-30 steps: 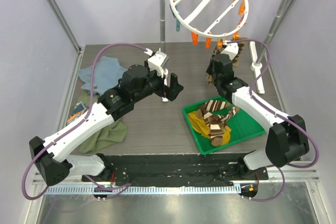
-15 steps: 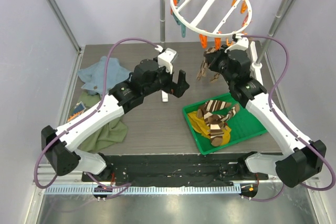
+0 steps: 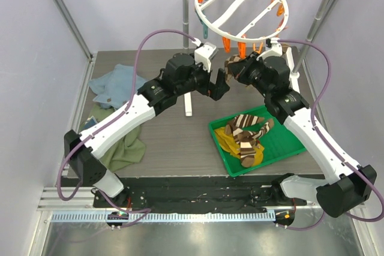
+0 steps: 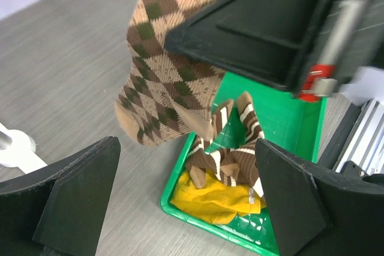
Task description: Remove the socks clipped to the hanger
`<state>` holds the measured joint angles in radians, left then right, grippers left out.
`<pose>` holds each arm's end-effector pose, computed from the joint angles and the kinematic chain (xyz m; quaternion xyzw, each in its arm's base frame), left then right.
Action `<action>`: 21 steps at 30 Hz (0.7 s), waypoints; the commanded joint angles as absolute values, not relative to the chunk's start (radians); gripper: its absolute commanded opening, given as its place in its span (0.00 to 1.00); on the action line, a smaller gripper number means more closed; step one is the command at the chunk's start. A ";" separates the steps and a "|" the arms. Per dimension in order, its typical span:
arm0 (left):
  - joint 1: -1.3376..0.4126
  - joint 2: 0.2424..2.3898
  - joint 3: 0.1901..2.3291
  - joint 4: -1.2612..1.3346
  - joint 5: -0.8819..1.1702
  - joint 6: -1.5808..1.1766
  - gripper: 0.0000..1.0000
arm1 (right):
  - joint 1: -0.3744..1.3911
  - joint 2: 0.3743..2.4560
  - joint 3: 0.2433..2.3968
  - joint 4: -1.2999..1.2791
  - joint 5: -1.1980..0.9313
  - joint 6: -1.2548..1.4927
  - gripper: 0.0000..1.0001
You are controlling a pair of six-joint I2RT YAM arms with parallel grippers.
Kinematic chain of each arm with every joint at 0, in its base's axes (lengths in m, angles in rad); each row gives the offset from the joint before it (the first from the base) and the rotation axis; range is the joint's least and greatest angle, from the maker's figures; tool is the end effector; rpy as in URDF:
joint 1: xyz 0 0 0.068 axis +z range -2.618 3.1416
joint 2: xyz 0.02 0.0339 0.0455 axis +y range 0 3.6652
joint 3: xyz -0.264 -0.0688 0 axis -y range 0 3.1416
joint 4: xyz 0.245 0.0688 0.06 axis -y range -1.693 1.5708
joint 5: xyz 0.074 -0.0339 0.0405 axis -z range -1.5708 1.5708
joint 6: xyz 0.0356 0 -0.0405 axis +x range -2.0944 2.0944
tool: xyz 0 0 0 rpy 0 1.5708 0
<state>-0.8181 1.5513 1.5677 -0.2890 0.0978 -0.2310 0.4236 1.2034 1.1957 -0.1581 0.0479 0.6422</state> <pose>0.2465 -0.2682 0.4120 0.2585 0.7531 -0.3361 0.5031 0.2548 0.1130 0.3999 0.0986 0.7568 0.3124 0.5657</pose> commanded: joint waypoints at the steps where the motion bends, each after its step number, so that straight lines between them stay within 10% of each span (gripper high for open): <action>1: -0.822 1.597 1.597 -0.262 0.168 -0.242 1.00 | 0.428 1.163 1.230 -0.103 0.014 0.699 0.01; 9: -0.824 1.663 1.594 -0.181 0.166 -0.285 0.80 | 0.428 1.158 1.218 -0.086 -0.034 0.741 0.01; 14: -0.822 1.684 1.597 -0.167 0.146 -0.311 0.26 | 0.428 1.140 1.204 -0.081 -0.029 0.749 0.02; 17: -0.824 1.674 1.579 -0.164 0.138 -0.328 0.00 | 0.428 1.135 1.212 -0.136 -0.005 0.733 0.18; 21: -0.825 1.643 1.537 -0.144 0.158 -0.368 0.00 | 0.428 1.118 1.252 -0.279 0.135 0.710 0.44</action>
<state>-0.8192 1.6844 1.5646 -0.2138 0.1471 -0.3218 0.4236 1.1648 1.1965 -0.1856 0.0162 0.7326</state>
